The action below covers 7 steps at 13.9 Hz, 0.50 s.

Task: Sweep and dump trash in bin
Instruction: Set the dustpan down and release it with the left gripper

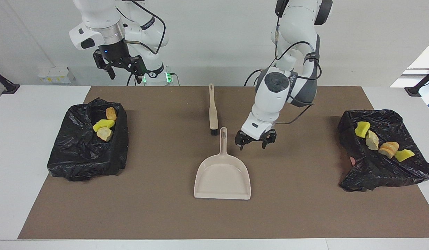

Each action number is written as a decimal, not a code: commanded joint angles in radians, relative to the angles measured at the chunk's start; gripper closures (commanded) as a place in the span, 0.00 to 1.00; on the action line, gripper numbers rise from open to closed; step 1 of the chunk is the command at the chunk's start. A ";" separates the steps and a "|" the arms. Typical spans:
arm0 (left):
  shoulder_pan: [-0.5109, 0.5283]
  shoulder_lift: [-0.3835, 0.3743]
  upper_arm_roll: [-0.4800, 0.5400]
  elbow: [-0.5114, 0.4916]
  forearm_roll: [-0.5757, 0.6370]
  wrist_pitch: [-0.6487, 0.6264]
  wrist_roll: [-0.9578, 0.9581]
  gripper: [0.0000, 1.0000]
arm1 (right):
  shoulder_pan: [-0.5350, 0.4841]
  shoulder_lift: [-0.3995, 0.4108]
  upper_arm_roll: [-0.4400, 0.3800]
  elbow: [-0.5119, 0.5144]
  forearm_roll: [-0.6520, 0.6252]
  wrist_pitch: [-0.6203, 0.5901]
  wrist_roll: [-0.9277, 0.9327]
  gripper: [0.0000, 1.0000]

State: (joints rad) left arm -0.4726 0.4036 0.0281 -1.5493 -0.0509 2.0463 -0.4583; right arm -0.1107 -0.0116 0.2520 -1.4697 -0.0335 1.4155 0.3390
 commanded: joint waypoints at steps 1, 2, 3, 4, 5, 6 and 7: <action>0.078 -0.022 -0.008 -0.002 0.016 -0.044 0.102 0.00 | -0.015 -0.024 0.003 -0.027 0.020 0.013 -0.031 0.00; 0.116 -0.035 -0.008 0.000 0.014 -0.061 0.162 0.00 | -0.015 -0.022 0.003 -0.026 0.020 0.013 -0.031 0.00; 0.149 -0.046 -0.008 -0.002 0.014 -0.074 0.218 0.00 | -0.015 -0.024 0.003 -0.027 0.020 0.013 -0.031 0.00; 0.176 -0.061 -0.008 -0.003 0.013 -0.087 0.263 0.00 | -0.017 -0.024 0.003 -0.027 0.020 0.013 -0.031 0.00; 0.205 -0.069 -0.008 -0.002 0.013 -0.107 0.300 0.00 | -0.017 -0.022 0.003 -0.027 0.020 0.013 -0.031 0.00; 0.239 -0.090 -0.008 -0.006 0.013 -0.123 0.347 0.00 | -0.017 -0.022 0.003 -0.026 0.020 0.013 -0.031 0.00; 0.267 -0.113 -0.008 -0.014 0.011 -0.141 0.399 0.00 | -0.017 -0.022 0.003 -0.026 0.020 0.013 -0.031 0.00</action>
State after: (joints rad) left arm -0.2526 0.3418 0.0297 -1.5485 -0.0502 1.9543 -0.1358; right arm -0.1107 -0.0116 0.2520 -1.4697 -0.0335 1.4155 0.3390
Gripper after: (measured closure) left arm 0.000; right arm 0.000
